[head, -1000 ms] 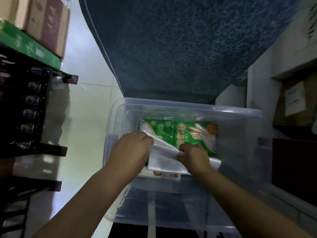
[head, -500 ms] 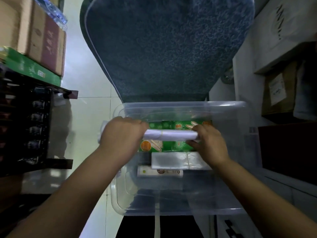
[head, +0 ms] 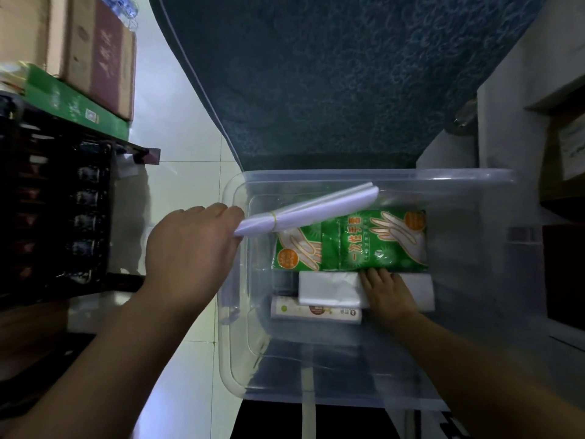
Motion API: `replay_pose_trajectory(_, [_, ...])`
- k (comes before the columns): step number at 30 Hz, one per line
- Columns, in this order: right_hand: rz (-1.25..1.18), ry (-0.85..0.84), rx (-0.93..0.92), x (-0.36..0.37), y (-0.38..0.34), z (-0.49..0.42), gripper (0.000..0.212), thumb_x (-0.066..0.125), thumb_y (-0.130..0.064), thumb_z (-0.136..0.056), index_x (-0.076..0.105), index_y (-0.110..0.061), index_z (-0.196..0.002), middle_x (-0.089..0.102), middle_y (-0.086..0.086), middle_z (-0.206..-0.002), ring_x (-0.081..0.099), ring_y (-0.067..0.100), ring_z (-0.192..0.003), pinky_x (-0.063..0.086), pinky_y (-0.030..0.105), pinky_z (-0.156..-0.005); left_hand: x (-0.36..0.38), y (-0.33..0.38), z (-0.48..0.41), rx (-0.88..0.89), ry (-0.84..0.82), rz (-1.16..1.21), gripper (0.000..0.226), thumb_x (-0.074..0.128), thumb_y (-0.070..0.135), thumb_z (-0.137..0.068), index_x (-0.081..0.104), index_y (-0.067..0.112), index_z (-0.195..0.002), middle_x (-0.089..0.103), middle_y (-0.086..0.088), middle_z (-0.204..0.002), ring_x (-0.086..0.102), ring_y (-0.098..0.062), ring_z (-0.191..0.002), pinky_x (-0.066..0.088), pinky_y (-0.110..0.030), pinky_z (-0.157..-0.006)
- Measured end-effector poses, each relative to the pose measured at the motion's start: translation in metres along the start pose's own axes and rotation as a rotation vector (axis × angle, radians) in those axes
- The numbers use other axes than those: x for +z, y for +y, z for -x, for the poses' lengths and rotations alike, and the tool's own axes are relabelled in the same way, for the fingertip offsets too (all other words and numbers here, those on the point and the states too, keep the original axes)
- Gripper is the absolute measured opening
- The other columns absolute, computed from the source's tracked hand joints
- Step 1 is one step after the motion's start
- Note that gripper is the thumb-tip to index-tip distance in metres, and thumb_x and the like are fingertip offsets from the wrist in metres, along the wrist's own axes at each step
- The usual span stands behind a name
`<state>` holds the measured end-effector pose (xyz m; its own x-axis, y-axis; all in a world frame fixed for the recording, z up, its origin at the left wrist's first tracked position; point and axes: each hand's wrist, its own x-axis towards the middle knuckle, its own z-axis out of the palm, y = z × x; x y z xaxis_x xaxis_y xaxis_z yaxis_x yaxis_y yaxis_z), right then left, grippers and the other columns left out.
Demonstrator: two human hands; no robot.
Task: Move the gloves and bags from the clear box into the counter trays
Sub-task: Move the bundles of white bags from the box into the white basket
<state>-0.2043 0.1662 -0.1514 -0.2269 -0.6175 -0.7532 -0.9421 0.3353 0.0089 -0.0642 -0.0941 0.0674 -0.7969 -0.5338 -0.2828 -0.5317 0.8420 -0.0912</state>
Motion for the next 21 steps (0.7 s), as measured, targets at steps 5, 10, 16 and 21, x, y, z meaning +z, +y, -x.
replay_pose_trajectory(5, [0.001,0.061,-0.034,-0.005,0.001,-0.002,0.049,0.033,-0.011,-0.094,0.023,-0.004,-0.141,0.038,0.016,-0.14,0.04,0.032,-0.123,0.041,0.04,-0.094,0.003,-0.006,0.007,-0.043,-0.005,0.041,0.005,0.065,0.016,-0.081,0.065,0.014,-0.076,0.063,-0.008,-0.061,0.056,-0.033,-0.052,0.026,-0.026,-0.05])
replay_pose_trajectory(10, [-0.001,0.051,-0.007,-0.018,0.007,0.012,0.034,0.033,-0.01,-0.094,0.041,-0.01,-0.127,0.051,0.01,-0.128,0.051,0.029,-0.114,0.047,0.039,-0.084,-0.004,-0.006,0.02,-0.062,0.021,0.091,0.004,0.065,0.017,-0.081,0.066,0.014,-0.079,0.065,-0.007,-0.064,0.056,-0.028,-0.052,0.021,-0.023,-0.051])
replay_pose_trajectory(16, [-0.038,0.134,0.06,-0.055,0.008,0.057,0.033,0.042,-0.014,-0.091,0.047,-0.017,-0.124,0.058,0.007,-0.124,0.055,0.025,-0.112,0.042,0.034,-0.089,-0.022,-0.006,0.044,-0.06,0.06,0.197,0.004,0.063,0.018,-0.081,0.065,0.016,-0.079,0.066,-0.005,-0.067,0.057,-0.029,-0.056,0.023,-0.025,-0.05])
replay_pose_trajectory(21, [-0.192,0.365,0.188,-0.104,-0.007,0.141,0.027,0.07,-0.02,-0.073,0.064,-0.016,-0.099,0.07,0.007,-0.091,0.066,0.024,-0.083,0.05,0.028,-0.07,-0.051,-0.016,0.073,-0.022,0.116,0.287,0.006,0.058,0.023,-0.084,0.062,0.019,-0.085,0.066,-0.002,-0.075,0.059,-0.027,-0.065,0.042,-0.03,-0.054])
